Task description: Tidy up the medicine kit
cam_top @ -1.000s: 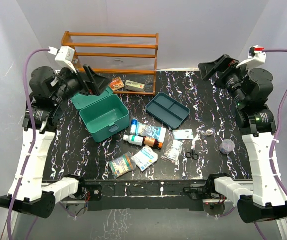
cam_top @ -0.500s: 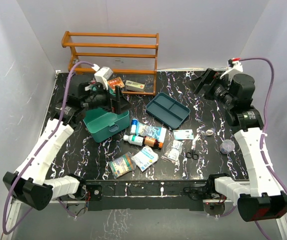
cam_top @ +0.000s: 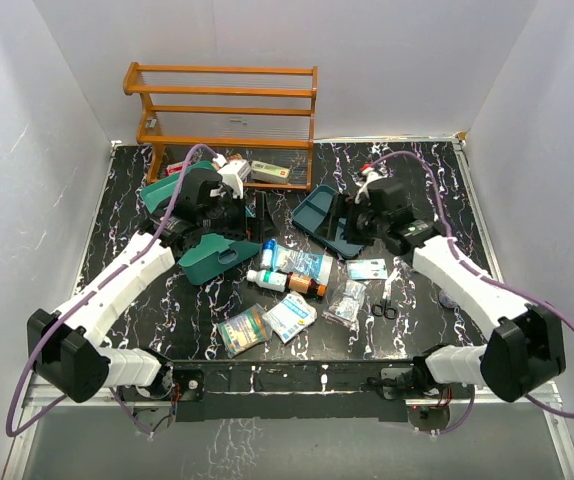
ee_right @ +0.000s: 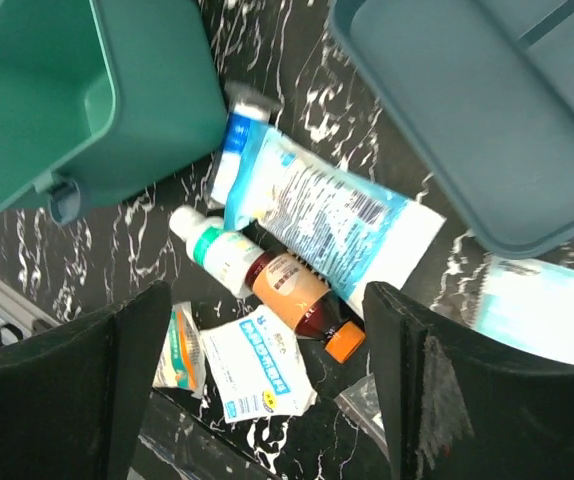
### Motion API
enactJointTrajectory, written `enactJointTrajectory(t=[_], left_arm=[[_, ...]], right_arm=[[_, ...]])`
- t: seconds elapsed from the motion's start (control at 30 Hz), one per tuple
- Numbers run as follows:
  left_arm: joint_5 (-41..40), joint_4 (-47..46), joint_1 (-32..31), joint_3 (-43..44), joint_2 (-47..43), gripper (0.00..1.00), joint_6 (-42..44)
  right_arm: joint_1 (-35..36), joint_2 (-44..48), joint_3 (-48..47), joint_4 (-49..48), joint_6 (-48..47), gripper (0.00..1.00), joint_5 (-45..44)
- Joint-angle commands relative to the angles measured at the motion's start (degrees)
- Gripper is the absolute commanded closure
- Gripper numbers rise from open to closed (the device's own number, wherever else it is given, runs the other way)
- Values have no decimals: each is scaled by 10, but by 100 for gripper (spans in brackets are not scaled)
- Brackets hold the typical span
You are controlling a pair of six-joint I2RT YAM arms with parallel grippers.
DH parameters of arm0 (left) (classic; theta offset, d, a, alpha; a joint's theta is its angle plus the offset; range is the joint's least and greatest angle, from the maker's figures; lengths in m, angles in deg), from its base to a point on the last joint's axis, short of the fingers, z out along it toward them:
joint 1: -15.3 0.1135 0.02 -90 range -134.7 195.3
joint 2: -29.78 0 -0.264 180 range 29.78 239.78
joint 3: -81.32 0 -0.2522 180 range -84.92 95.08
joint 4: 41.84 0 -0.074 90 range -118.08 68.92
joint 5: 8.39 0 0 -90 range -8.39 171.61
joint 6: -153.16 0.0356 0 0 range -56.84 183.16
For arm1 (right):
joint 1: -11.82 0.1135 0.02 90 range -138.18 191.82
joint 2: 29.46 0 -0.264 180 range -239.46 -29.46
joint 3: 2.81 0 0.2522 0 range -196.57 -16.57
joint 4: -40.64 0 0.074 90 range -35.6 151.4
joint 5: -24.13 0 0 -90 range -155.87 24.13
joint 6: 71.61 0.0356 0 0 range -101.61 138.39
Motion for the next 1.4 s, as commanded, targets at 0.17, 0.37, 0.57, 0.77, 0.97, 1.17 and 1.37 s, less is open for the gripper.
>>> enactJointTrajectory(t=[0.17,0.37,0.57,0.77,0.97,1.17,1.37], left_arm=[[-312,-3,-2,14,-73,7,-71],[-437,19,-2,37,-101,4,-99],[-478,50,-1,80,-102,1,-113],[-479,44,-1,100,-101,1,-107],[-478,46,1,99,-95,1,-110],[-475,51,3,100,-86,1,-112],[-470,59,8,99,-82,1,-119]], right_arm=[[120,-104,0,-96,-44,40,-2],[197,-199,-78,-71,-103,43,-39],[271,-294,-163,-4,-165,47,-114],[285,-329,-176,-5,-179,48,-115],[297,-345,-161,-16,-208,49,-115],[303,-351,-139,-42,-212,49,-117],[305,-349,-113,-70,-206,48,-130]])
